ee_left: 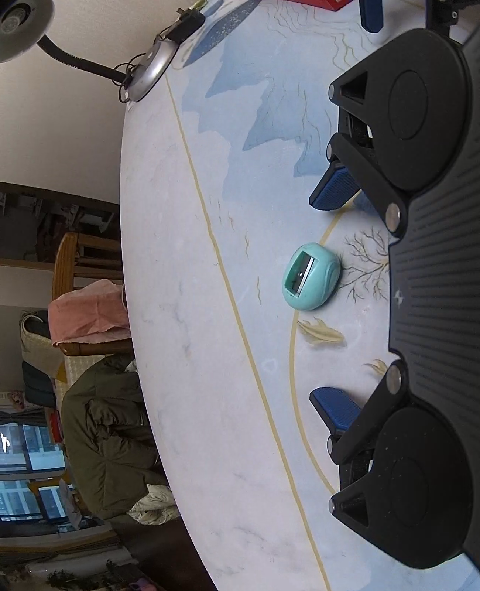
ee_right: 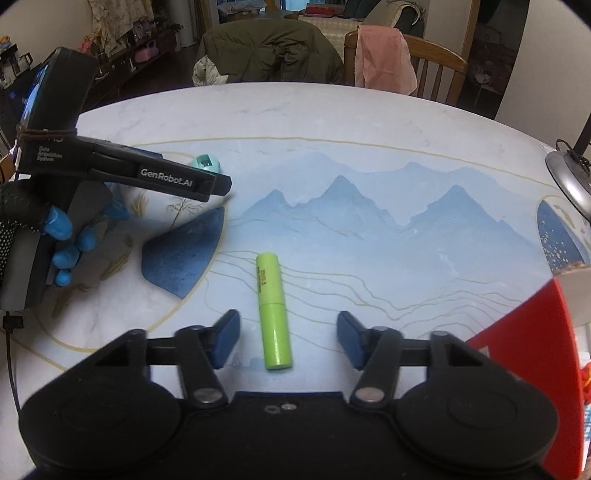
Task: Organize rigid objects
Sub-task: 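Grasp the teal sharpener with the left tool while the right tool grasps the green tube, then carry the sharpener and the green tube with both tools into the red box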
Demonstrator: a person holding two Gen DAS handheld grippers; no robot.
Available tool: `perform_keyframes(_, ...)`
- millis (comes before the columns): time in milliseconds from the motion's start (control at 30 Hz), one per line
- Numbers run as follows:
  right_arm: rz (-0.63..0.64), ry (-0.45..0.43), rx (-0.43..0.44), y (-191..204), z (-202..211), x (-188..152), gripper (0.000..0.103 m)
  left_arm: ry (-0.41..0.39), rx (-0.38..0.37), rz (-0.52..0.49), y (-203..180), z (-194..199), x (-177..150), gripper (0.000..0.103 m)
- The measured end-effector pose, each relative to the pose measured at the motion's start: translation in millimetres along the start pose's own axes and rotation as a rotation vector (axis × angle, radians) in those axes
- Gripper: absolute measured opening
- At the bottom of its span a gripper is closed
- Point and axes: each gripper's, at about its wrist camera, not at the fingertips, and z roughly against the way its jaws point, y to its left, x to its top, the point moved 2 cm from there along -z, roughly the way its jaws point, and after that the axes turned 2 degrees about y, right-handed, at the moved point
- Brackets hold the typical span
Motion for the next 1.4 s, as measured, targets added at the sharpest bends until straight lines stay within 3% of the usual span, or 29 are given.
perform_keyframes(167, 0.037, 0.006, -0.010, 6, -6, 0, 0.041, -0.027, 0.000, -0.025, -3, -2, 0, 0.102)
perform_keyframes(267, 0.058, 0.008, -0.023, 10, -9, 0, 0.034, -0.046, 0.013, -0.066, -6, -3, -1, 0.095)
perform_keyframes(533, 0.109, 0.005, -0.028, 19, -13, -2, 0.015, -0.078, -0.001, -0.083, -7, 2, 0, 0.058)
perform_keyframes(667, 0.109, 0.001, -0.032, 19, -13, -3, 0.015, -0.076, -0.024, -0.090, -10, 5, -1, 0.039)
perform_keyframes(1000, 0.004, 0.011, -0.001, 9, -1, -10, 0.015, -0.034, -0.024, -0.096, -23, 20, -11, 0.038)
perform_keyframes(1400, -0.084, -0.031, 0.062, 4, 50, -23, 0.014, -0.031, -0.075, -0.065, -51, 82, -32, 0.038)
